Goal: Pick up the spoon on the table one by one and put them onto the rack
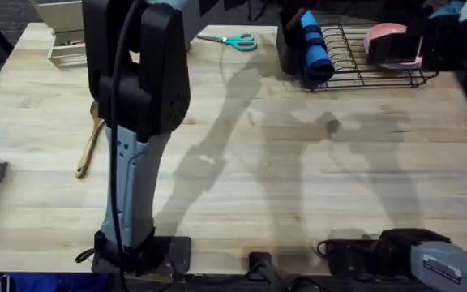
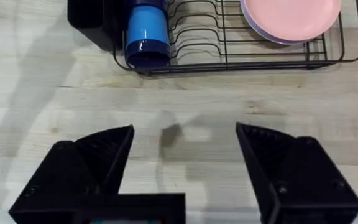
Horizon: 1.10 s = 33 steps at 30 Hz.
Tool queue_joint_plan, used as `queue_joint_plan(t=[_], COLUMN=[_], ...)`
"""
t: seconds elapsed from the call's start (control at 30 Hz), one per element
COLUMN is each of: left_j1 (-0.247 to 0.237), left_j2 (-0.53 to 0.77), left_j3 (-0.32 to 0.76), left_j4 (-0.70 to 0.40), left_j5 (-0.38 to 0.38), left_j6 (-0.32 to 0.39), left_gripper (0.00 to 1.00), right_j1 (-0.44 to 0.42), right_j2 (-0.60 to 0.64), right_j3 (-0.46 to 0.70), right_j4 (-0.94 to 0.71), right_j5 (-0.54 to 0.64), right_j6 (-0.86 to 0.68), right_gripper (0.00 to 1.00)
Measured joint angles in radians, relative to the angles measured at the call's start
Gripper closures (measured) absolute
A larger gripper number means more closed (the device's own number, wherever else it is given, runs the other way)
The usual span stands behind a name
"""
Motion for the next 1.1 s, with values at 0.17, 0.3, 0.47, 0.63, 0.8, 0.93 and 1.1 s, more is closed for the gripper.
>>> queue_joint_plan(t=[0.17, 0.3, 0.47, 0.63, 0.8, 0.93, 1.1], left_j1=[0.003, 0.011, 0.013, 0.013, 0.020, 0.025, 0.025], left_j2=[0.000, 0.011, 0.023, 0.023, 0.031, 0.031, 0.031], left_j3=[0.000, 0.000, 0.012, 0.023, 0.018, 0.017, 0.017], left_j4=[-0.079, -0.133, -0.167, -0.200, -0.224, -0.223, -0.211], left_j5=[-0.025, -0.031, -0.036, -0.058, -0.083, -0.084, -0.084], left_j6=[0.019, 0.023, 0.025, 0.042, 0.048, 0.046, 0.047], left_gripper=[0.956, 0.956, 0.956, 0.766, 0.087, 0.008, 0.008], right_j1=[0.000, 0.000, 0.000, 0.000, 0.000, 0.000, 0.000], right_j2=[0.000, 0.000, 0.000, 0.000, 0.000, 0.000, 0.000], right_j3=[0.000, 0.000, 0.000, 0.000, 0.000, 0.000, 0.000], right_j4=[0.000, 0.000, 0.000, 0.000, 0.000, 0.000, 0.000], right_j5=[0.000, 0.000, 0.000, 0.000, 0.000, 0.000, 0.000], right_j6=[0.000, 0.000, 0.000, 0.000, 0.000, 0.000, 0.000], right_gripper=[0.005, 0.005, 0.005, 0.005, 0.005, 0.005, 0.005])
